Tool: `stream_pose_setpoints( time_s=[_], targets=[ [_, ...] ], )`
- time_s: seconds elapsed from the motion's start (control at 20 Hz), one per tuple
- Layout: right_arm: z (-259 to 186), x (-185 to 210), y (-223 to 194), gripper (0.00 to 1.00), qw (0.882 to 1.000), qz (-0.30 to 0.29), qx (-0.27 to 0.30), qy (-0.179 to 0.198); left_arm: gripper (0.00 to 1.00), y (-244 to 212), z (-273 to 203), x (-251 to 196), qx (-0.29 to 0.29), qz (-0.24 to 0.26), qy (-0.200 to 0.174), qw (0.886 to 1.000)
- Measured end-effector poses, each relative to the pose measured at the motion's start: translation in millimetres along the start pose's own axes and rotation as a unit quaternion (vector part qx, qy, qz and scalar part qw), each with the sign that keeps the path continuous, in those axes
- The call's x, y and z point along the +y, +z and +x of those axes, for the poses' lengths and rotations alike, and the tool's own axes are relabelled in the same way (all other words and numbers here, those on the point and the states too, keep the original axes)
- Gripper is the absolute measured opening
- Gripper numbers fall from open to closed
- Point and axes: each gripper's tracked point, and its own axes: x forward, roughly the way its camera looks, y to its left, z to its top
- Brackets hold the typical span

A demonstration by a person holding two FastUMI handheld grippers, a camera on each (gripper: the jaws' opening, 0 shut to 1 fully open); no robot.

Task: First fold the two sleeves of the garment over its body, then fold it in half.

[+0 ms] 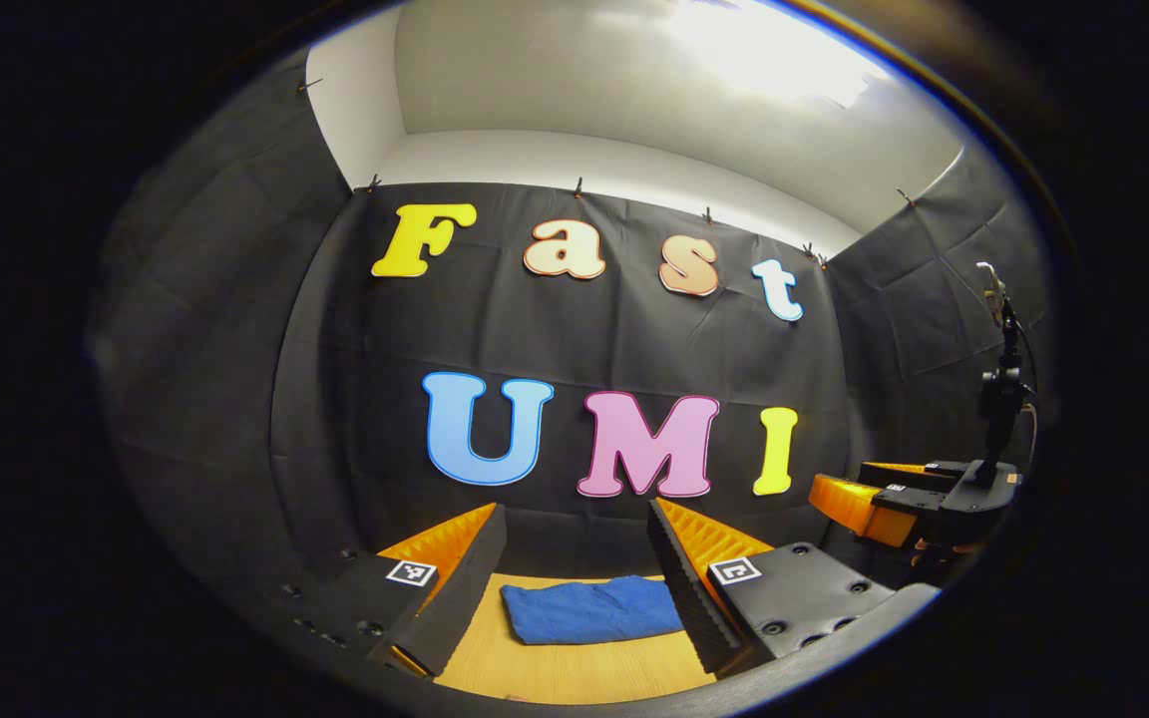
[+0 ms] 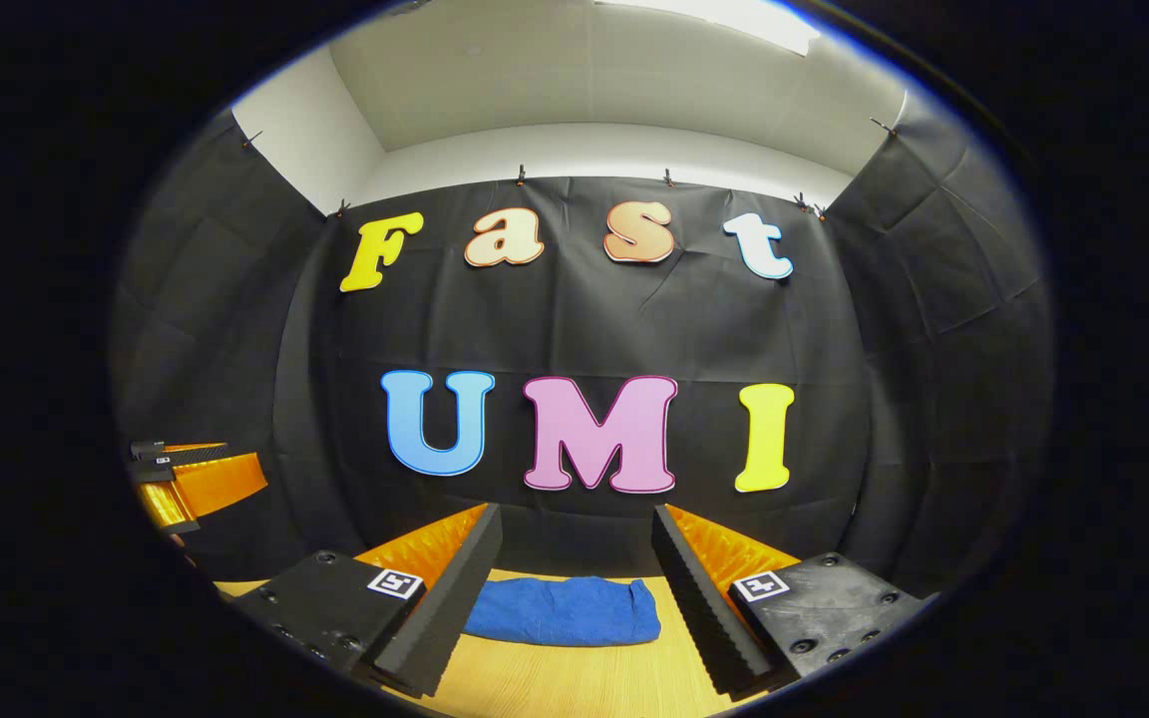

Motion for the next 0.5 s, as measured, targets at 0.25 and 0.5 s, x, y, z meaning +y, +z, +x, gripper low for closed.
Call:
stream_pose_setpoints(
  time_s=[0.25,0.5],
  targets=[
    [-5,4,-4,0.96,1.000,-0.010,0.003,-0.008,0.82,-2,-5,1,0.004,-0.010,-0.009,1.000],
    [-11,3,-8,0.94,1.000,-0.007,0.008,-0.019,0.82,-3,-13,7,0.009,-0.014,-0.011,1.000]
  ],
)
